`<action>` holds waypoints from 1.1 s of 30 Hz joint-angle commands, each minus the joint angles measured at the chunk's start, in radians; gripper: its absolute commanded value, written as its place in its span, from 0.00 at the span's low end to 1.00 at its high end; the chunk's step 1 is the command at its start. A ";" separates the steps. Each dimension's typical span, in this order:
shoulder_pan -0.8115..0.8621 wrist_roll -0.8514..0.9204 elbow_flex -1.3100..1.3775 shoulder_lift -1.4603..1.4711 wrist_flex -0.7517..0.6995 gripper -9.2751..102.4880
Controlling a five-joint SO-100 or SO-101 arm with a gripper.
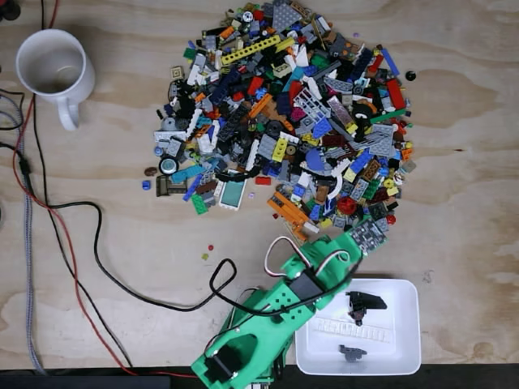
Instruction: Find the closest Lego and put it in the bin.
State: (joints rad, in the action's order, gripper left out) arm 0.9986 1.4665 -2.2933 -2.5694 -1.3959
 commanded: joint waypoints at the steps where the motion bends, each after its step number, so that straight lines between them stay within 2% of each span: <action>1: 0.360 0.137 -0.028 -0.052 0.002 0.08; 4: 0.503 0.229 -0.120 -0.075 0.075 0.08; 7: 0.560 0.267 -0.169 -0.078 0.106 0.09; 12: 0.545 0.233 -0.123 -0.067 0.114 0.24; 13: 0.535 0.235 -0.118 -0.067 0.118 0.24; 15: 0.482 0.218 -0.092 -0.074 0.124 0.18; 17: 0.310 0.118 -0.046 -0.074 0.187 0.09; 20: -0.049 0.006 -0.028 -0.121 0.364 0.08; 22: -0.261 -0.002 -0.043 -0.184 0.408 0.08; 25: -0.558 0.017 -0.153 -0.342 0.400 0.08; 29: -0.862 0.009 -0.313 -0.644 0.210 0.08; 31: -0.940 -0.028 -0.357 -0.796 0.098 0.08; 33: -1.005 -0.074 -0.351 -0.804 0.003 0.08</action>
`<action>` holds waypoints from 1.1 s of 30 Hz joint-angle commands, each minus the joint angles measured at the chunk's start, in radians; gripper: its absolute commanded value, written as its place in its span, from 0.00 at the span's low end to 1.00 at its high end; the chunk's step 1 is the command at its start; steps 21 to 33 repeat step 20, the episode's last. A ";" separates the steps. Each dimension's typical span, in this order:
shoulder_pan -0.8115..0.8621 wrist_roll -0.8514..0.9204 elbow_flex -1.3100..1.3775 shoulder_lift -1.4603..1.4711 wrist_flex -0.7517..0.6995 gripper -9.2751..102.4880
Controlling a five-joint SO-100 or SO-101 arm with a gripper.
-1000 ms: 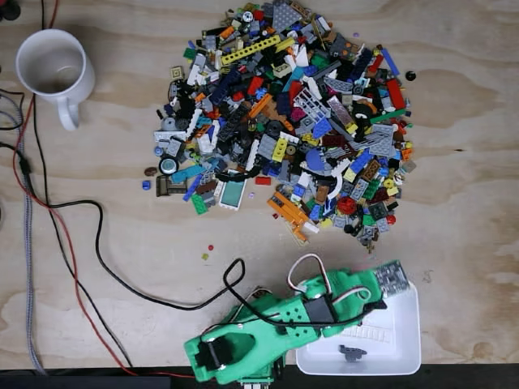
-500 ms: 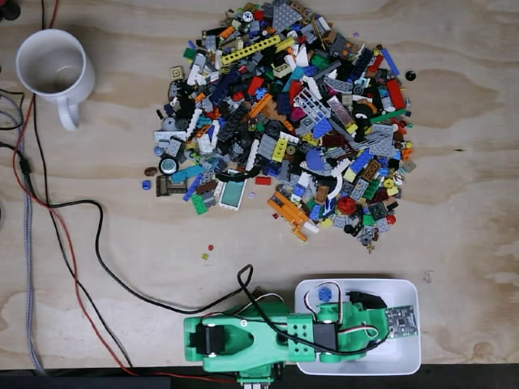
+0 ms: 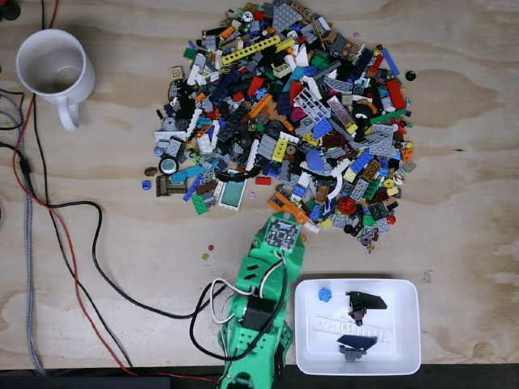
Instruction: Find the closest Lego and put it in the bin.
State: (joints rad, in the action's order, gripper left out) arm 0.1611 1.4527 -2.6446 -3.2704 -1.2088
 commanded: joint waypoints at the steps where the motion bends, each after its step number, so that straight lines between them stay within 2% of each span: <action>1: -0.187 -0.064 -0.009 -0.103 -0.206 0.08; 5: -0.253 -0.089 -0.052 -0.104 -0.270 0.08; 17: -0.367 -0.158 -0.189 -0.103 -0.241 0.08; 33: -0.373 -0.160 -0.193 -0.103 -0.238 0.08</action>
